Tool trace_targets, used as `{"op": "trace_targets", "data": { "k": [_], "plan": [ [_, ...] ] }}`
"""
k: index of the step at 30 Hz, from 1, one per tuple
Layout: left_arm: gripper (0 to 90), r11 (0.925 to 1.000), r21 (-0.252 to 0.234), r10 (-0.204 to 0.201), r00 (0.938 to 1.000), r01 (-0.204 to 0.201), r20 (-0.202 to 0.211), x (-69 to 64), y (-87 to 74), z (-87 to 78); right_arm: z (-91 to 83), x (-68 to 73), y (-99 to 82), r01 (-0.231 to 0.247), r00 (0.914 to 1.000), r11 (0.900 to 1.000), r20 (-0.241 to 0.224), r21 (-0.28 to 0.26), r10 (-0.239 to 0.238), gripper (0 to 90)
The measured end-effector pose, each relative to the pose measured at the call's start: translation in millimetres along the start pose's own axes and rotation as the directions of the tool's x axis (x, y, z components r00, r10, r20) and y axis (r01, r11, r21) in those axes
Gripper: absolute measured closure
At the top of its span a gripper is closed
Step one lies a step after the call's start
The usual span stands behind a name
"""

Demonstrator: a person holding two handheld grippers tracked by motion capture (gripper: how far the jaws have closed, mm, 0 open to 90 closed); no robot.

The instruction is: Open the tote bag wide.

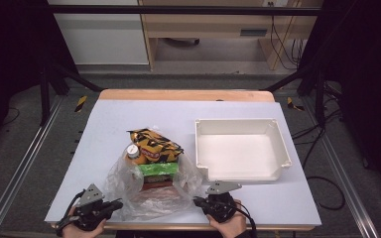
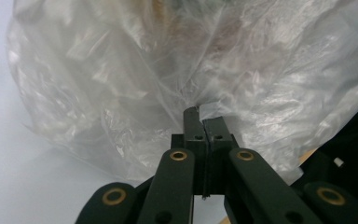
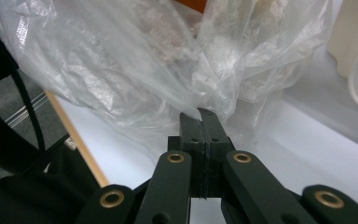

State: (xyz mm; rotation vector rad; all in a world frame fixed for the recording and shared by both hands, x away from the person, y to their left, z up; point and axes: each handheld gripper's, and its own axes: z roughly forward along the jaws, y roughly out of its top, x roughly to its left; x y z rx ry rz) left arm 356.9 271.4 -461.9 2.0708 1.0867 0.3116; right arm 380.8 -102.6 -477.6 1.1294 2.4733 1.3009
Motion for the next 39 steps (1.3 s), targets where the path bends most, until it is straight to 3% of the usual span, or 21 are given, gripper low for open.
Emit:
{"op": "trace_targets", "data": {
  "k": [5, 11, 14, 17, 22, 26, 31, 39],
  "plan": [
    [90.0, 0.9999, 0.012, -0.012, 0.9999, 0.012, 0.000, 4.5, -1.9, 7.5, 7.7, -1.1, -2.3, -0.025, 0.9993, 0.9995, 0.028, 0.021, 0.024, 90.0],
    [89.6, 0.9998, 0.017, -0.005, 0.9999, 0.005, -0.014, 8.0, -3.0, 17.3, 12.0, -1.1, -3.7, -0.022, 0.9987, 0.9996, 0.046, 0.016, 0.021, 90.0],
    [86.5, 0.9997, 0.006, -0.024, 0.9997, 0.024, -0.006, 11.9, -4.0, 18.6, 11.7, -1.0, -4.9, -0.005, 0.9986, 1.0000, 0.053, 0.003, 0.005, 86.6],
    [76.0, 0.9995, -0.021, -0.023, 0.9995, 0.022, -0.021, 13.8, -5.4, 15.7, 5.2, -0.7, -6.5, 0.017, 0.9984, 0.9997, 0.055, -0.020, -0.016, 79.0],
    [56.8, 0.9916, -0.123, -0.043, 0.9989, 0.040, -0.020, 17.0, -5.7, 4.2, -9.7, -0.2, -5.7, 0.046, 0.9975, 0.9942, 0.058, -0.097, -0.041, 63.9],
    [43.2, 0.9817, -0.183, -0.056, 0.9982, 0.052, -0.020, 18.4, -3.6, -4.6, -24.0, -0.5, 0.2, 0.050, 0.9973, 0.9830, 0.062, -0.177, -0.040, 50.0],
    [31.0, 0.9644, -0.262, -0.046, 0.9986, 0.038, -0.025, 14.8, 5.5, -18.8, -44.8, 0.5, 13.9, 0.060, 0.9967, 0.9607, 0.068, -0.271, -0.044, 40.2],
    [25.0, 0.9384, -0.342, 0.029, 0.9970, -0.051, -0.072, -1.9, 42.3, -42.2, -67.0, 5.6, 48.1, 0.094, 0.9943, 0.9230, 0.082, -0.373, -0.068, 36.5]
  ]
}}
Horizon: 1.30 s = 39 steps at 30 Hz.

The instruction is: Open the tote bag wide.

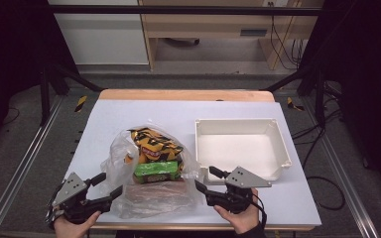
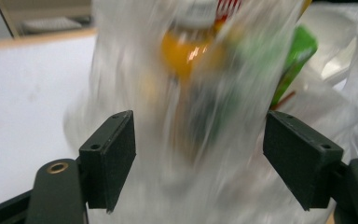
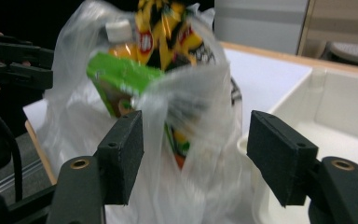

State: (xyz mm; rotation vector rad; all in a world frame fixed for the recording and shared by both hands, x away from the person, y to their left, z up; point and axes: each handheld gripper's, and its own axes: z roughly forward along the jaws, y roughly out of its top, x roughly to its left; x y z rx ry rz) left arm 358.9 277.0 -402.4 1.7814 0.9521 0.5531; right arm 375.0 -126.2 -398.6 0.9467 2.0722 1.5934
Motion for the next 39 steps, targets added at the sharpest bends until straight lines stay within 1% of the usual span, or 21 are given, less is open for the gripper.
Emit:
{"op": "trace_targets", "data": {
  "k": [1, 4, 7, 9, 10, 12, 13, 14, 15, 18, 20, 22, 23, 26, 29, 31, 32, 33, 35, 37, 39],
  "plan": [
    [25.0, 0.9999, -0.004, 0.012, 0.9999, -0.012, -0.007, -2.7, 7.3, 0.6, 1.2, 0.8, 5.4, 0.005, 1.0000, 1.0000, 0.001, -0.006, -0.005, 36.6],
    [25.2, 0.9988, -0.023, 0.044, 0.9990, -0.045, -0.006, -11.1, 27.9, 6.4, 7.6, 4.7, 20.0, 0.027, 0.9996, 0.9994, -0.001, -0.021, -0.027, 36.7],
    [28.2, 0.9969, -0.012, 0.078, 0.9968, -0.078, -0.017, -18.8, 42.9, 19.0, 16.8, 6.8, 30.1, 0.041, 0.9992, 0.9990, 0.002, -0.020, -0.040, 37.7],
    [36.1, 0.9960, 0.008, 0.089, 0.9956, -0.089, -0.028, -19.7, 46.1, 25.9, 23.6, 7.0, 32.8, 0.042, 0.9991, 0.9991, -0.002, -0.006, -0.042, 42.2],
    [41.5, 0.9966, 0.017, 0.082, 0.9961, -0.081, -0.032, -18.9, 46.4, 29.3, 27.3, 6.8, 32.7, 0.044, 0.9990, 0.9990, 0.000, 0.009, -0.044, 45.0],
    [53.2, 0.9965, 0.037, 0.076, 0.9966, -0.075, -0.032, -15.3, 45.3, 33.0, 33.3, 6.6, 29.8, 0.049, 0.9988, 0.9978, 0.002, 0.045, -0.049, 52.1],
    [61.9, 0.9974, 0.039, 0.062, 0.9975, -0.061, -0.033, -12.9, 43.6, 32.6, 35.1, 6.4, 27.7, 0.051, 0.9987, 0.9967, 0.004, 0.064, -0.051, 57.7],
    [68.0, 0.9978, 0.046, 0.048, 0.9981, -0.046, -0.038, -10.0, 40.8, 31.0, 36.2, 5.9, 25.3, 0.052, 0.9986, 0.9952, 0.004, 0.083, -0.052, 61.8],
    [76.2, 0.9979, 0.049, 0.045, 0.9983, -0.043, -0.037, -7.9, 38.8, 29.4, 36.2, 4.8, 22.1, 0.054, 0.9985, 0.9933, 0.002, 0.102, -0.055, 67.6],
    [86.3, 0.9980, 0.060, 0.022, 0.9982, -0.019, -0.056, 1.5, 28.6, 20.6, 33.3, 1.1, 14.8, 0.047, 0.9988, 0.9887, 0.008, 0.142, -0.049, 80.4],
    [88.3, 0.9972, 0.074, -0.001, 0.9971, 0.006, -0.077, 9.7, 19.0, 14.4, 31.0, -1.5, 8.4, 0.045, 0.9988, 0.9846, 0.011, 0.169, -0.047, 86.2],
    [88.7, 0.9949, 0.090, -0.039, 0.9959, 0.046, -0.081, 18.0, 6.3, 10.5, 29.7, -4.1, -0.1, 0.043, 0.9989, 0.9799, 0.011, 0.195, -0.046, 89.7],
    [88.8, 0.9919, 0.110, -0.055, 0.9947, 0.064, -0.088, 21.4, -2.7, 10.0, 30.0, -5.1, -5.0, 0.037, 0.9991, 0.9777, 0.013, 0.207, -0.041, 90.0],
    [89.0, 0.9820, 0.169, -0.066, 0.9910, 0.085, -0.116, 27.5, -22.8, 14.8, 34.5, -7.1, -19.8, 0.027, 0.9994, 0.9676, 0.017, 0.251, -0.032, 90.0],
    [89.1, 0.9649, 0.237, -0.085, 0.9879, 0.114, -0.130, 34.4, -38.7, 26.7, 41.5, -8.5, -34.9, 0.022, 0.9993, 0.9590, 0.024, 0.283, -0.030, 90.0],
    [89.2, 0.9533, 0.281, -0.072, 0.9869, 0.111, -0.144, 37.5, -45.2, 34.9, 45.8, -8.7, -43.8, 0.007, 0.9993, 0.9568, 0.034, 0.291, -0.018, 90.0],
    [89.2, 0.9456, 0.301, -0.084, 0.9869, 0.123, -0.138, 38.5, -48.7, 39.3, 47.7, -9.2, -47.7, 0.001, 0.9991, 0.9573, 0.040, 0.289, -0.013, 90.0],
    [89.2, 0.9400, 0.320, -0.078, 0.9873, 0.119, -0.139, 38.7, -51.0, 41.9, 49.6, -9.7, -51.7, -0.008, 0.9991, 0.9579, 0.043, 0.287, -0.005, 90.0],
    [89.2, 0.9348, 0.336, -0.072, 0.9877, 0.116, -0.139, 39.2, -53.8, 44.6, 51.8, -10.1, -55.0, -0.002, 0.9988, 0.9566, 0.047, 0.292, -0.012, 89.9],
    [89.1, 0.9345, 0.337, -0.070, 0.9875, 0.115, -0.141, 40.4, -55.2, 45.2, 53.4, -10.7, -58.3, -0.012, 0.9988, 0.9577, 0.050, 0.287, -0.002, 89.8],
    [89.1, 0.9323, 0.342, -0.073, 0.9876, 0.117, -0.139, 41.1, -56.9, 46.0, 55.7, -10.7, -61.8, -0.015, 0.9985, 0.9543, 0.054, 0.298, -0.001, 89.8]
  ]
}}
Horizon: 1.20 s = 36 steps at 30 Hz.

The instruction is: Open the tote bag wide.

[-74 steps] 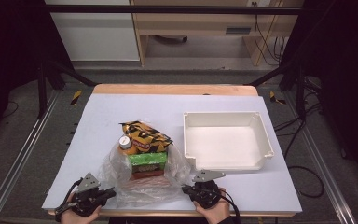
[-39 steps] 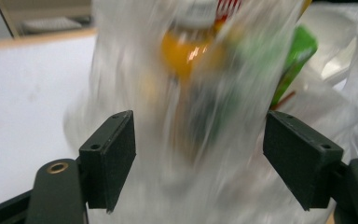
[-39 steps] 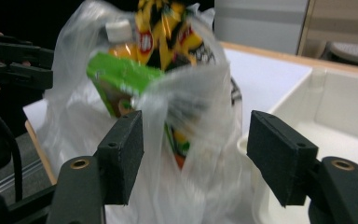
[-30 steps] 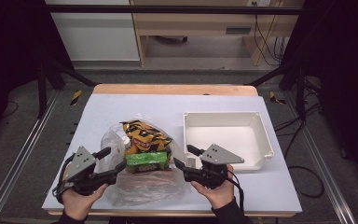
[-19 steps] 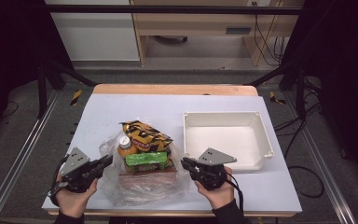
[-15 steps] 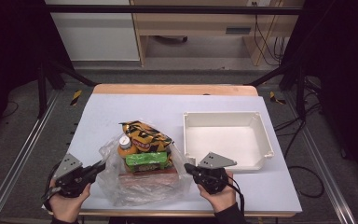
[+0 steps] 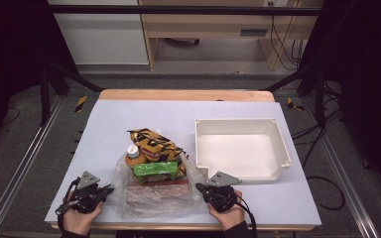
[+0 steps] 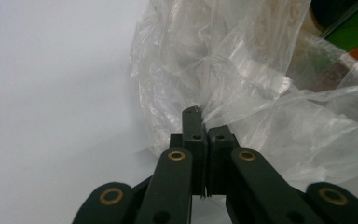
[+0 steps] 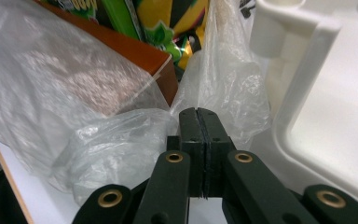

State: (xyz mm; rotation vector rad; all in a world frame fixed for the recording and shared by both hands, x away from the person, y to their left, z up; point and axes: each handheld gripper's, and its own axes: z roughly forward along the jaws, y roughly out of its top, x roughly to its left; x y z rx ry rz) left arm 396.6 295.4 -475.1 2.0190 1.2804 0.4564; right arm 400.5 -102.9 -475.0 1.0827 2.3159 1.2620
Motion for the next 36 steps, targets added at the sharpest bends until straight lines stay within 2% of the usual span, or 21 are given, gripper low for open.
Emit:
{"op": "trace_targets", "data": {
  "k": [9, 14, 17, 20, 23, 26, 33, 36],
  "plan": [
    [87.2, 1.0000, 0.001, 0.008, 1.0000, -0.008, -0.001, -1.4, -1.3, 0.3, 11.0, -6.3, -9.5, -0.020, 0.9997, 0.9988, 0.013, 0.045, 0.019, 89.9],
    [71.4, 0.9984, -0.056, 0.005, 1.0000, -0.005, 0.004, 1.6, -1.3, -1.3, 11.8, -5.6, -9.9, -0.030, 0.9993, 0.9987, 0.025, 0.042, 0.029, 84.0],
    [58.1, 0.9919, -0.127, 0.010, 0.9999, -0.010, 0.003, 3.8, -1.3, -8.6, 9.3, -6.6, -9.6, -0.029, 0.9990, 0.9991, 0.035, 0.031, 0.028, 77.1],
    [44.7, 0.9835, -0.181, 0.002, 0.9997, 0.002, 0.024, 3.8, -0.4, -13.2, 3.6, -8.1, -7.9, -0.040, 0.9989, 0.9991, 0.023, 0.009, 0.040, 71.4],
    [36.7, 0.9734, -0.229, 0.003, 0.9997, 0.002, 0.022, 2.2, 1.5, -19.8, -3.3, -7.2, -4.9, -0.041, 0.9991, 0.9990, 0.012, -0.017, 0.041, 68.4],
    [29.3, 0.9623, -0.271, -0.010, 0.9991, 0.021, 0.041, 1.2, 4.6, -27.2, -12.1, -6.1, 0.7, -0.037, 0.9993, 0.9978, 0.000, -0.056, 0.037, 64.9],
    [22.4, 0.9534, -0.302, 0.009, 0.9989, 0.006, 0.046, -3.3, 15.7, -36.9, -28.2, -5.2, 13.1, -0.029, 0.9995, 0.9913, -0.015, -0.129, 0.027, 59.4],
    [20.1, 0.9555, -0.295, 0.015, 0.9987, 0.001, 0.049, -5.0, 23.3, -38.9, -34.0, -4.0, 19.9, -0.023, 0.9996, 0.9876, -0.020, -0.156, 0.020, 57.4]
  ]
}}
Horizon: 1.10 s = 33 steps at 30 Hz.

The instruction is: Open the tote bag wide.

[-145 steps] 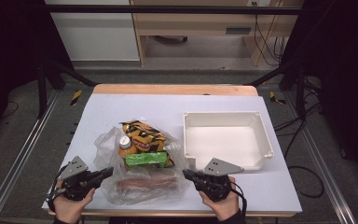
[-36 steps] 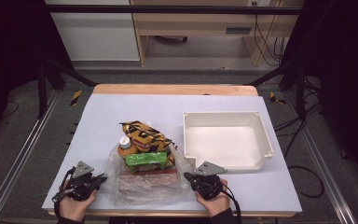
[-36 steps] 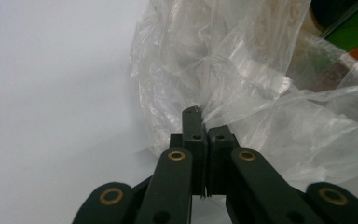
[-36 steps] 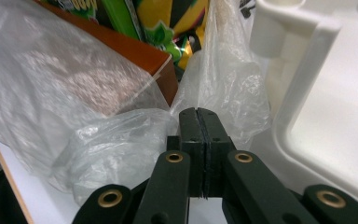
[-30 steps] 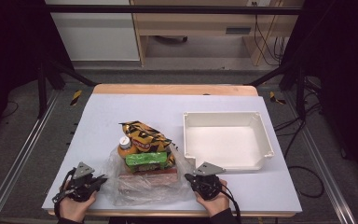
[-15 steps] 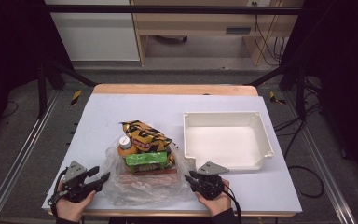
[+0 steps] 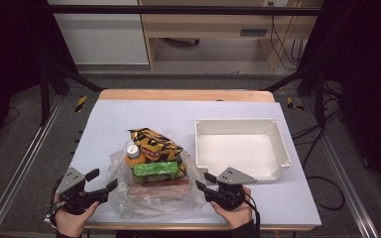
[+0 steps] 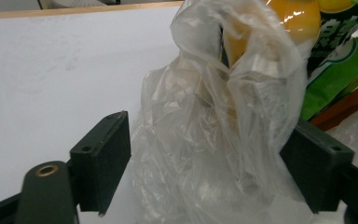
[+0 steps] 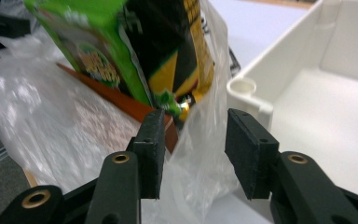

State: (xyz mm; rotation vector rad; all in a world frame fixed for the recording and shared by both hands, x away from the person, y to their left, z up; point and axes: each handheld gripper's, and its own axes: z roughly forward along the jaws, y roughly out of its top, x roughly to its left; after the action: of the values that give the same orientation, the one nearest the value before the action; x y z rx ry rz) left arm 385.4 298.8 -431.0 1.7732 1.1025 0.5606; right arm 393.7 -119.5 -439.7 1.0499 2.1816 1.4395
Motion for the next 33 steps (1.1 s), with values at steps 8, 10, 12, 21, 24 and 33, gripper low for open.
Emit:
{"op": "trace_targets", "data": {
  "k": [8, 10, 12, 21, 24, 33],
  "plan": [
    [17.5, 0.9988, -0.037, 0.032, 0.9994, -0.032, 0.013, -7.3, 26.6, -1.4, -8.6, 1.6, 19.1, 0.022, 0.9997, 0.9974, -0.007, -0.069, -0.022, 52.6],
    [17.2, 0.9978, -0.053, 0.041, 0.9990, -0.040, 0.018, -9.5, 35.7, -2.0, -9.7, 1.4, 22.3, 0.019, 0.9998, 0.9965, -0.007, -0.082, -0.019, 51.5],
    [17.1, 0.9971, -0.059, 0.049, 0.9987, -0.048, 0.014, -10.8, 43.3, -1.7, -10.6, 1.3, 25.1, 0.018, 0.9998, 0.9958, -0.007, -0.089, -0.019, 50.9],
    [18.1, 0.9964, -0.055, 0.063, 0.9980, -0.064, -0.005, -6.8, 64.9, 6.7, -9.5, 7.9, 36.1, 0.026, 0.9989, 0.9937, -0.035, -0.109, -0.030, 49.1],
    [19.4, 0.9968, -0.058, 0.054, 0.9985, -0.054, -0.005, -2.1, 67.2, 10.0, -5.6, 10.9, 39.7, 0.034, 0.9979, 0.9931, -0.050, -0.112, -0.040, 47.1],
    [22.6, 0.9966, -0.082, 0.011, 0.9999, -0.012, -0.006, 19.3, 71.9, 15.8, 13.3, 22.2, 46.4, 0.049, 0.9944, 0.9944, -0.088, -0.093, -0.057, 40.4]
  ]
}}
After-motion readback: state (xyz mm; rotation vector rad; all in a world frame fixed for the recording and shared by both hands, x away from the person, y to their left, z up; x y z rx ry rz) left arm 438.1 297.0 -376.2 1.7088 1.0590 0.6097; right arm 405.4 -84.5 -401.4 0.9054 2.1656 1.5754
